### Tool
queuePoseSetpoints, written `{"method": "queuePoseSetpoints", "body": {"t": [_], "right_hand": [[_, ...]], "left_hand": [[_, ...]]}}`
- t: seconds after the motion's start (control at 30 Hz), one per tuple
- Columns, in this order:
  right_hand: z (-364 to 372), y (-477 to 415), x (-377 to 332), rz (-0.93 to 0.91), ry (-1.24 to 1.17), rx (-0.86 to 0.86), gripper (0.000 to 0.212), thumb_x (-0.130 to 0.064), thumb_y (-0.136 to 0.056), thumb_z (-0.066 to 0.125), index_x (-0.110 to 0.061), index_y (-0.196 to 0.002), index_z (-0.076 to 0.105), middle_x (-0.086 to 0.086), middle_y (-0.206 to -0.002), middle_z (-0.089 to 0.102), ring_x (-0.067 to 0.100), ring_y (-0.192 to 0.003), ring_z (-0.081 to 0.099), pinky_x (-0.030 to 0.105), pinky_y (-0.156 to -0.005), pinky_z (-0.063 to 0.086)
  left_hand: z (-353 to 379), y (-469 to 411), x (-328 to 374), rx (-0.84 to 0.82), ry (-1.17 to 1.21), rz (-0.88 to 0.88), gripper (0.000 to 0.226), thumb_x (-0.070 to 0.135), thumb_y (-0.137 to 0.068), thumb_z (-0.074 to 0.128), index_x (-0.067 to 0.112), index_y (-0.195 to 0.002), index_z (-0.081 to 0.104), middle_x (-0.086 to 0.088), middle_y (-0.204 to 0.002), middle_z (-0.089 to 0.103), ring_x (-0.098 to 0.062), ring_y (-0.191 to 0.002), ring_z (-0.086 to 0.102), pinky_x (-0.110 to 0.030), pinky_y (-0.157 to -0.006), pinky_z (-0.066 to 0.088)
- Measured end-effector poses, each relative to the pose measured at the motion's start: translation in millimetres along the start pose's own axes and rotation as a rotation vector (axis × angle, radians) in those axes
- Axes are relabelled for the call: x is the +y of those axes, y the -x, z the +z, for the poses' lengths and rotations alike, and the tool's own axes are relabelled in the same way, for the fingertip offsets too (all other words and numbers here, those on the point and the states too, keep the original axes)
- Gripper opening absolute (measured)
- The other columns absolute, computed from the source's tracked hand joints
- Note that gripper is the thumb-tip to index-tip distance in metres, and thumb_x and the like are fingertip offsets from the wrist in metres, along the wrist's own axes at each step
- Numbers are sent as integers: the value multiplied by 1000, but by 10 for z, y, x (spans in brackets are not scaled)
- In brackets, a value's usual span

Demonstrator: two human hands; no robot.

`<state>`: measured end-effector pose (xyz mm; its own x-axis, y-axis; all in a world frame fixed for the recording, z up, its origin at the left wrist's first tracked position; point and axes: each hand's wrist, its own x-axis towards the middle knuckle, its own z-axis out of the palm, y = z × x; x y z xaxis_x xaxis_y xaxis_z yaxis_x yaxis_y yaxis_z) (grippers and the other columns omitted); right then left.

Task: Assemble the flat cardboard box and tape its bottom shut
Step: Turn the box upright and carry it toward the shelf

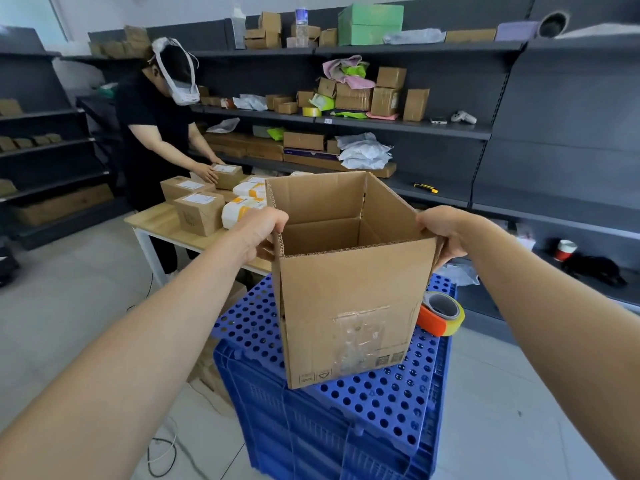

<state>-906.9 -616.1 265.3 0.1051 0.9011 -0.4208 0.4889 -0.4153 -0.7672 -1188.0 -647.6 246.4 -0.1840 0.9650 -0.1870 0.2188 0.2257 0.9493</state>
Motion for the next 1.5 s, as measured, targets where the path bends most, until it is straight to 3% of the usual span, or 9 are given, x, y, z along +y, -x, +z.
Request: {"method": "queuePoseSetpoints", "body": {"t": [0.17,0.3,0.73,0.93,0.97,1.0,1.03,1.1,1.5], "right_hand": [[137,95,-16,23,-38,-140,30,-26,-99,44,-7,-122,45,19,-98,64,30,-74,67,42,-49,59],[243,66,-5,-32,-3,-37,26,-25,-98,45,-7,-117,47,17,-95,65,27,-70,66,39,-58,60],[293,22,-126,-211,38,305,18,-20,-93,49,-6,-82,51,12,-84,56,23,-76,55,32,-66,44],[88,122,-355,-298,-77,407,14,-16,-90,48,-10,-77,44,8,-72,43,18,-57,38,28,-49,28],[37,128,-381,-310,-104,428,12,-16,-89,48,-10,-78,45,8,-74,42,18,-58,37,29,-50,28],[-20,130,-398,-322,-125,453,13,-15,-89,48,-11,-76,44,8,-72,41,18,-58,37,29,-50,28],[-85,133,-407,-331,-139,479,17,-14,-89,48,-12,-73,43,7,-70,39,17,-56,35,28,-49,28],[-243,115,-403,-336,-156,532,22,-13,-90,48,-13,-69,41,6,-69,40,16,-54,34,26,-47,28],[-1944,-473,418,-295,-333,689,8,-16,-88,52,-9,-83,55,10,-90,55,22,-80,53,30,-64,43]], "left_hand": [[-136,-112,29,133,-15,-11,27,9,-54,54,8,-80,48,-11,-88,49,-27,-79,45,-28,-52,35],[-125,-75,-11,-55,-139,-139,50,31,-73,75,15,-114,51,-10,-115,53,-30,-97,59,-41,-78,53],[-335,-241,39,101,-493,38,9,1,-80,56,3,-76,48,-9,-59,41,-19,-48,36,-23,-46,28],[-351,-265,435,204,-315,294,32,2,-82,55,-5,-112,60,-17,-100,60,-28,-76,56,-26,-54,24],[-324,-284,489,199,-295,330,24,1,-80,54,-3,-103,62,-9,-85,39,-24,-65,46,-28,-53,21],[-287,-302,534,205,-275,348,12,1,-79,54,0,-89,61,-14,-107,61,-19,-59,33,-30,-51,18],[-234,-318,586,209,-252,367,7,1,-78,53,5,-73,53,-7,-69,45,-18,-58,25,-31,-51,15],[-88,-352,687,198,-221,402,30,0,-76,52,13,-59,32,-4,-61,26,-19,-57,20,-31,-53,14],[1896,-736,1337,73,-121,530,33,-1,-79,50,11,-53,33,-4,-55,28,-18,-53,23,-31,-53,17]]}}
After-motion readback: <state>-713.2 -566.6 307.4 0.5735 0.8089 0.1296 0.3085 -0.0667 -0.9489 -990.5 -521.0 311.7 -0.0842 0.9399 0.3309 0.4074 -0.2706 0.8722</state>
